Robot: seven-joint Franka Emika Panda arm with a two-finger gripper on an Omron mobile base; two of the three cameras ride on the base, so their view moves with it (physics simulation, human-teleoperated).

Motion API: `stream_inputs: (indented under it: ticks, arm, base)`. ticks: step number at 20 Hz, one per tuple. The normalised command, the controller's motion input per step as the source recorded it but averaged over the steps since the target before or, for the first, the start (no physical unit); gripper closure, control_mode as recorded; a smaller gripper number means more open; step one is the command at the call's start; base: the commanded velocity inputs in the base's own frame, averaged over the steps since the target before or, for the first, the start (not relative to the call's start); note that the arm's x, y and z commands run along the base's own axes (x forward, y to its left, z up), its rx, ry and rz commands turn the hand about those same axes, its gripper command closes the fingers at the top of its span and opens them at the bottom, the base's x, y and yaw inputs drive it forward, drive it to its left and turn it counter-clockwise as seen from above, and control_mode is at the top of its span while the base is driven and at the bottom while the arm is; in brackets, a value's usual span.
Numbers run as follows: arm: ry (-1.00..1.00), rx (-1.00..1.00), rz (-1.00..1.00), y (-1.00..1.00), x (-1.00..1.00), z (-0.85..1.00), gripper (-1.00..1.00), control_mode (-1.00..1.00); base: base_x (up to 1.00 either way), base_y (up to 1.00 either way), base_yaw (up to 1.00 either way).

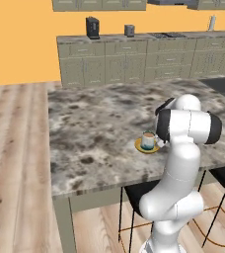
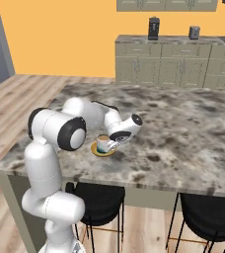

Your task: Pick the cup of tea, navigate to the dining table, and place it on the saucer.

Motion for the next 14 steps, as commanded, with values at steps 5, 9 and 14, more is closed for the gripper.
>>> stream_inputs:
  ticks: [5,9,14]
  arm:
    - [-0.03,0.0,0.0,0.03,-0.1,0.01,-1.0,-1.0]
    - [-0.11,0.0,0.0,0.0,0.0,0.37,-1.0,-1.0]
    - [-0.05,0.06,0.0,0.0,-0.1,0.66,-1.0,-1.0]
  base:
    - [0.0,0.0,0.0]
    - [0.0,0.0,0.0]
    - [0.0,0.0,0.0]
